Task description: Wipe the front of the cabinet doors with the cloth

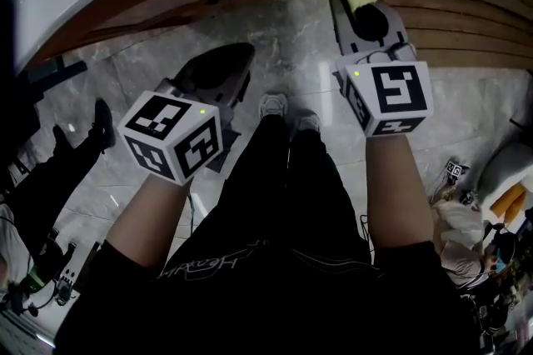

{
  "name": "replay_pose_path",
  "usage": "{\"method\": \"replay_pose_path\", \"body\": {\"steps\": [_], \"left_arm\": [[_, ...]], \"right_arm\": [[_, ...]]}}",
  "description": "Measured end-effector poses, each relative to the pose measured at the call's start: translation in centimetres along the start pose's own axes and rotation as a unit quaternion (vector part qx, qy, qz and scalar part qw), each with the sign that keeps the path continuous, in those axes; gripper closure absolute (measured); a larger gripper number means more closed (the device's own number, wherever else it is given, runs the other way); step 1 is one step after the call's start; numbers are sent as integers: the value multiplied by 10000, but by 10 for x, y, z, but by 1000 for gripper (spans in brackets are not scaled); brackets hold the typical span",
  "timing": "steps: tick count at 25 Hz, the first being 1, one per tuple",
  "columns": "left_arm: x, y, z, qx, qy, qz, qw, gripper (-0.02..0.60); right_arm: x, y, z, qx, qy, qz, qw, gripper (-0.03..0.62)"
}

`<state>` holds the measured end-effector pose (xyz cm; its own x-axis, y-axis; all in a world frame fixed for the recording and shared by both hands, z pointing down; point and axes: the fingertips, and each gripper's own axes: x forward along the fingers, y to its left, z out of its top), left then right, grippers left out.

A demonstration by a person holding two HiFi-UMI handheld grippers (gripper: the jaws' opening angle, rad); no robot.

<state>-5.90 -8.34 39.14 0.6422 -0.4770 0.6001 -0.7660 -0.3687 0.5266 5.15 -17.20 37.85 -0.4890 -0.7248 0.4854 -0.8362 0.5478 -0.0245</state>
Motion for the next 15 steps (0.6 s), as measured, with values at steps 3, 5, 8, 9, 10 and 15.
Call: {"method": "replay_pose_path", "body": {"steps": [3,5,8,9,10,15], "left_arm": [[12,-11,2,57,63,-51,10000,575],[19,-20,1,105,113,-102,9998,575],[29,-33,-1,153,169,-194,9996,575],[32,-37,-1,160,181,-220,9995,575],[34,-40,-1,170,193,-247,9994,575],[43,-53,-1,236,269,-340,9988,575]], "right_arm": [[-4,-25,-3,2,9,-167,9999,553],[-11,-40,-4,5,0,-283,9996,553],[-21,-60,-6,12,-3,-443,9990,553],[-24,-67,-7,15,-3,-494,9988,553],[-27,-74,-7,24,-5,-551,9985,553],[-39,-100,-14,202,-19,-788,9967,553]]}}
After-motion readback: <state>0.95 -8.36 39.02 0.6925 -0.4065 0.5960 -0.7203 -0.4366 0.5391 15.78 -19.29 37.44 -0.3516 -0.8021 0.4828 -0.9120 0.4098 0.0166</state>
